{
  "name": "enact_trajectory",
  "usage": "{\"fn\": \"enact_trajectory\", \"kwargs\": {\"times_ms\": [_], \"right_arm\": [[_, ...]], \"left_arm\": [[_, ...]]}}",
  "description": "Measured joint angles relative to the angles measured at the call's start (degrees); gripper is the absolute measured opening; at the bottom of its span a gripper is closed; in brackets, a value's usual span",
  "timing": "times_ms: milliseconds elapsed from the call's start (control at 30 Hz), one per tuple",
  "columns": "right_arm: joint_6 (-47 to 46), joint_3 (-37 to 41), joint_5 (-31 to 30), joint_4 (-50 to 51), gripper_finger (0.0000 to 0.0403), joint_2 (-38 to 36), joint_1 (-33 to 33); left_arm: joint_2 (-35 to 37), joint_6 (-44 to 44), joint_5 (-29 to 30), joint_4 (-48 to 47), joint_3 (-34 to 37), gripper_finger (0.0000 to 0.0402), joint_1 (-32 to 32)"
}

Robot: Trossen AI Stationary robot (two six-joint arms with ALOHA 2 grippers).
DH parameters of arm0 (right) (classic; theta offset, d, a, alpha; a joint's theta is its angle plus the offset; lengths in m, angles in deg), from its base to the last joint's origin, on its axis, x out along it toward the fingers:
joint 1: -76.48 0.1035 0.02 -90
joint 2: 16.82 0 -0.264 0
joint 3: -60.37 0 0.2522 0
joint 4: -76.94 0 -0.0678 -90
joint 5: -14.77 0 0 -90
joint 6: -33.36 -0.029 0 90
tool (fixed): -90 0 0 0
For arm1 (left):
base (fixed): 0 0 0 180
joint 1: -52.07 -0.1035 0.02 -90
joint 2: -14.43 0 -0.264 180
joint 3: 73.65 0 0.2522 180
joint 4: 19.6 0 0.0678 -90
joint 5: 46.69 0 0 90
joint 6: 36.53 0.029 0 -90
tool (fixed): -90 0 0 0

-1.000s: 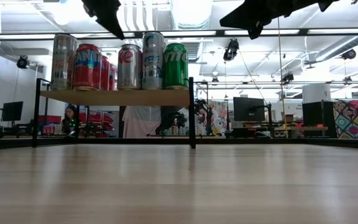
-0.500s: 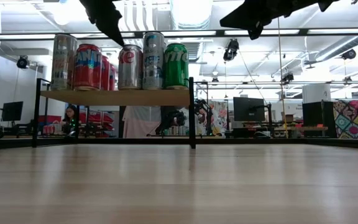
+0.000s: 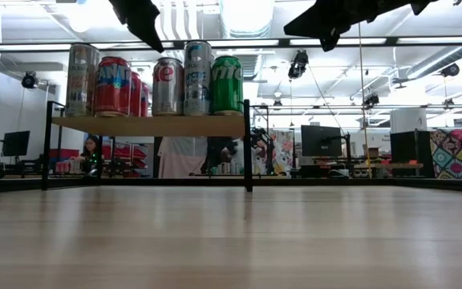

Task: Place canned beverage on shelf
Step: Adjust the silver soda can on the shelf, then return to Home Position

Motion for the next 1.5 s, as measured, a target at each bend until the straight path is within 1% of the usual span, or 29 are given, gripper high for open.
{"fn": "enact_trajectory", "kwargs": {"times_ms": [300,500,633,1200,1400,1500], "right_arm": [[-0.26,0.00,-0.01,0.02,0.0009,0.00,0.05],[-0.22,0.00,0.00,0.02,0.0009,0.00,0.84],[-0.02,0.00,-0.01,0.00,0.0009,0.00,1.28],[0.13,0.00,-0.04,0.02,0.0009,0.00,1.62],[0.21,0.00,-0.04,0.00,0.0009,0.00,1.62],[0.31,0.00,-0.04,0.02,0.0009,0.00,1.62]], "left_arm": [[-1.96,1.38,1.27,0.52,0.00,0.0000,-0.07],[-1.77,-1.37,1.22,-0.42,0.00,0.0000,0.16],[-1.72,-2.94,-0.60,-0.79,0.00,0.0000,0.33],[-1.61,-5.67,-2.17,0.05,-0.22,0.0000,0.57],[-0.82,-5.56,-2.19,-0.65,-2.11,0.0000,1.68],[1.27,-5.11,-2.19,-0.85,-2.06,0.0000,3.43]]}}
